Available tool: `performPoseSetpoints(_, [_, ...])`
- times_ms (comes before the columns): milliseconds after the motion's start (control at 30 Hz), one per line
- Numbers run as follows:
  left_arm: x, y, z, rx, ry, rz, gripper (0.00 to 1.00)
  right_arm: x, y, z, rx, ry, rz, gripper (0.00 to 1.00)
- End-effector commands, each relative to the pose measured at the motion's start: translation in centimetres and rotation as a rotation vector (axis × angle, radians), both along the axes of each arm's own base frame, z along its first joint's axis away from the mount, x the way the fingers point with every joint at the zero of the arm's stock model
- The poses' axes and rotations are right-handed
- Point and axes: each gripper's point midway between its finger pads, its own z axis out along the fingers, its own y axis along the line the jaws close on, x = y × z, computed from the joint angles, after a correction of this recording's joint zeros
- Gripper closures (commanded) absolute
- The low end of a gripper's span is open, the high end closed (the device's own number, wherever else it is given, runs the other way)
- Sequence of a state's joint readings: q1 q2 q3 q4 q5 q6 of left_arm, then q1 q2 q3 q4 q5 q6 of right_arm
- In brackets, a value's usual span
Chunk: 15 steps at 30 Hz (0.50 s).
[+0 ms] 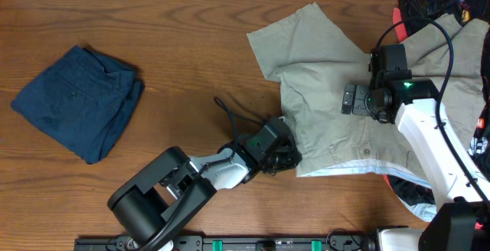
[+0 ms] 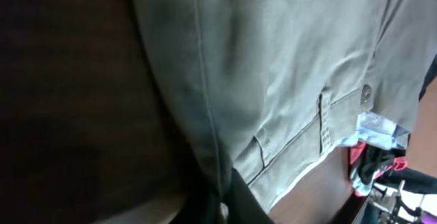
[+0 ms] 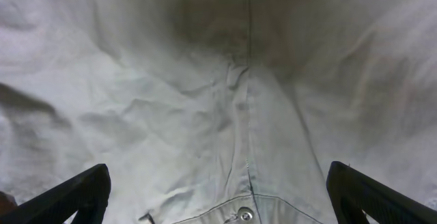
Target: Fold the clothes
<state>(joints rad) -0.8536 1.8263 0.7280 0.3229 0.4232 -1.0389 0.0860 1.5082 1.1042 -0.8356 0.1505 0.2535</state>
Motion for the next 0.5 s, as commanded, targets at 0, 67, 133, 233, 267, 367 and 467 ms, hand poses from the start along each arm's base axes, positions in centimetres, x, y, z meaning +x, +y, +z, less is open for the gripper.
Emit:
performPoseSetpoints(0, [-0.2, 1.3, -0.9, 0.051, 0.003, -0.017, 0.94, 0.1, -0.8, 0.2, -0.006, -0.002, -0.036, 0.01])
performPoseSetpoints(67, [-0.4, 3.1, -1.6, 0.115, 0.025, -0.029, 0.94, 0.0, -1.2, 0.1, -0.008, 0.004, -0.046, 0.01])
performPoseSetpoints(133, [-0.5, 5.4, -2.0, 0.18, 0.056, -0.027, 0.94, -0.1, -1.7, 0.1, -0.007, 0.007, -0.06, 0.01])
performPoseSetpoints(233, [0.0, 10.0, -1.7, 0.269, 0.11, 0.0, 0.94, -0.2, -2.4, 0.1, -0.007, 0.01, -0.08, 0.01])
performPoseSetpoints(267, [0.3, 11.8, -1.3, 0.292, 0.126, 0.023, 0.94, -0.2, -2.5, 0.1, -0.007, 0.011, -0.085, 0.01])
performPoseSetpoints(367, [2.4, 16.8, 0.5, 0.311, 0.121, 0.116, 0.94, -0.3, -2.7, 0.1, -0.002, 0.012, -0.09, 0.01])
performPoseSetpoints(467, [5.5, 22.3, 3.0, 0.286, 0.074, 0.29, 0.94, -0.1, -2.3, 0.1, 0.018, 0.006, -0.081, 0.01])
